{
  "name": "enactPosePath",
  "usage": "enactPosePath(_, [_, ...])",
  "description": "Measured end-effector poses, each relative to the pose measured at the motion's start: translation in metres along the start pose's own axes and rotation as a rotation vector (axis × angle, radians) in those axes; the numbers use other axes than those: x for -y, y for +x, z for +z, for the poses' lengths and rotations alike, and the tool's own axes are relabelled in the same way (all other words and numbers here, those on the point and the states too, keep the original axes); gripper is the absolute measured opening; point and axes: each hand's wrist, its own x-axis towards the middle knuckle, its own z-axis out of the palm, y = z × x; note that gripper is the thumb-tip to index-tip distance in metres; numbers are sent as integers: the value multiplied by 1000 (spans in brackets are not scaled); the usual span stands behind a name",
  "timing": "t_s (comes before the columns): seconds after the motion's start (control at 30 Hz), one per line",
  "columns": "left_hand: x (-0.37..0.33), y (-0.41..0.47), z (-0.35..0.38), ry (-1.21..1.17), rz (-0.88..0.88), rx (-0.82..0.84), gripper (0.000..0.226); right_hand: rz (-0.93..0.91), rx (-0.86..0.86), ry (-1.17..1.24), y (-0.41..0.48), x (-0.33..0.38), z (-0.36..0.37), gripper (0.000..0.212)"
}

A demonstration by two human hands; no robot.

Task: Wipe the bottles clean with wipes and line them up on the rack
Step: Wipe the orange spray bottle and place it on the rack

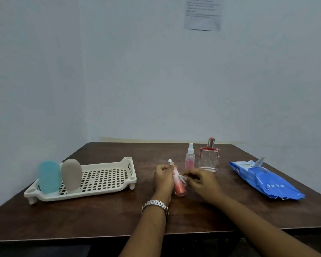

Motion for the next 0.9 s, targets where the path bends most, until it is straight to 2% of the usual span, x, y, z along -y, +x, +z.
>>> enactPosePath(0.3, [-3, 2, 5, -7, 43, 36, 22, 9, -135, 84, 12, -11, 11, 20])
enactPosePath(0.77, [-7, -1, 2, -19, 35, 115, 24, -8, -148, 135, 21, -12, 7, 18])
enactPosePath(0.9, [-1, 7, 1, 2, -6, 129, 24, -131, -46, 82, 40, -14, 3, 20])
